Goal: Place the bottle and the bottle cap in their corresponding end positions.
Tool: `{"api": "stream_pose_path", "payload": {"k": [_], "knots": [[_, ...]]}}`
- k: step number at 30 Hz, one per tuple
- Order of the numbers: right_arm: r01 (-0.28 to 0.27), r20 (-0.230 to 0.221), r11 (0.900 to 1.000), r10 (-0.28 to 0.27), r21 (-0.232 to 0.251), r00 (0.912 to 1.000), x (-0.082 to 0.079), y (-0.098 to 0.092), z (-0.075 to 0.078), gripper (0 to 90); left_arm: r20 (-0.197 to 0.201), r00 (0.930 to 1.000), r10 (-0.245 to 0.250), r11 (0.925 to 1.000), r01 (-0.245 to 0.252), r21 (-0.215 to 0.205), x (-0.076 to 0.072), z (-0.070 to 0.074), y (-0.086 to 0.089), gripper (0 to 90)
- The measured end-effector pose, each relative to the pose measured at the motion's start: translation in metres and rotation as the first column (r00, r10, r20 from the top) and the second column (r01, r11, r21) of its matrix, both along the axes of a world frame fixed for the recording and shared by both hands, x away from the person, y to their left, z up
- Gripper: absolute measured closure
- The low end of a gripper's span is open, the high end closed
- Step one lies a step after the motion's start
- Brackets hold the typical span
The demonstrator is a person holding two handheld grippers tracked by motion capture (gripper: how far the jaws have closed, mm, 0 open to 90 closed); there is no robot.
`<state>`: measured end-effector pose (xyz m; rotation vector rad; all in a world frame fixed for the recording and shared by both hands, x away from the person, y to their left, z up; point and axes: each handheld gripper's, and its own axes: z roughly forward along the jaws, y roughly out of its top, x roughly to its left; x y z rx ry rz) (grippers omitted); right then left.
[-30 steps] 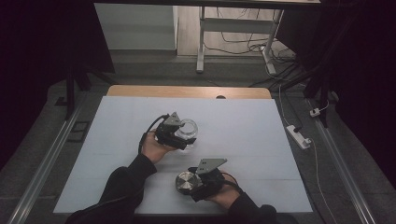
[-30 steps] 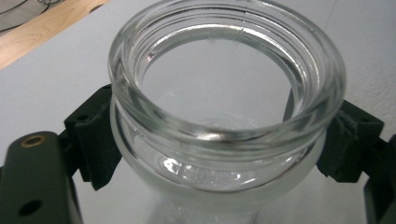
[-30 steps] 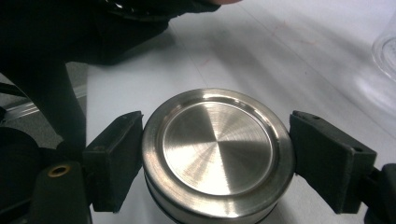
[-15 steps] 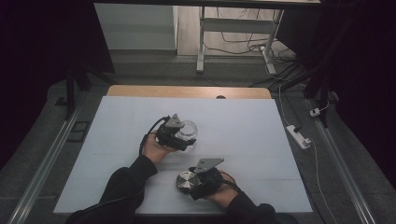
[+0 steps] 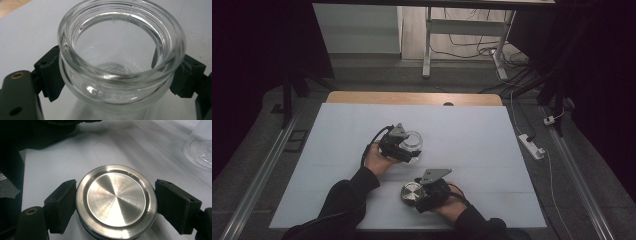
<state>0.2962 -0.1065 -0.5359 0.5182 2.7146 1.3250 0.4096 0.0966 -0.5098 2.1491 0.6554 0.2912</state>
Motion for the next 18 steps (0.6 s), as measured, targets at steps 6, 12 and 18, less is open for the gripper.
{"api": "stream_pose_path", "payload": {"k": [6,12,18], "knots": [[0.000,-0.010,1.000,0.001,0.013,1.0000,0.0009,-0.0016,0.0012,19.0,-0.022,0.9998,0.004,0.9999,-0.004,-0.012,0.0013,0.0005,0.0002,14.9],[0.005,-0.008,1.000,-0.005,0.021,1.0000,-0.0003,-0.0017,0.0039,17.6,-0.026,0.9997,0.001,0.9998,-0.002,-0.019,0.0008,0.0015,0.0010,13.2],[0.019,-0.014,0.999,-0.018,0.035,0.9997,0.0005,-0.0034,0.0056,16.9,-0.034,0.9993,-0.012,0.9991,0.010,-0.040,0.0005,0.0035,0.0027,9.4]]}}
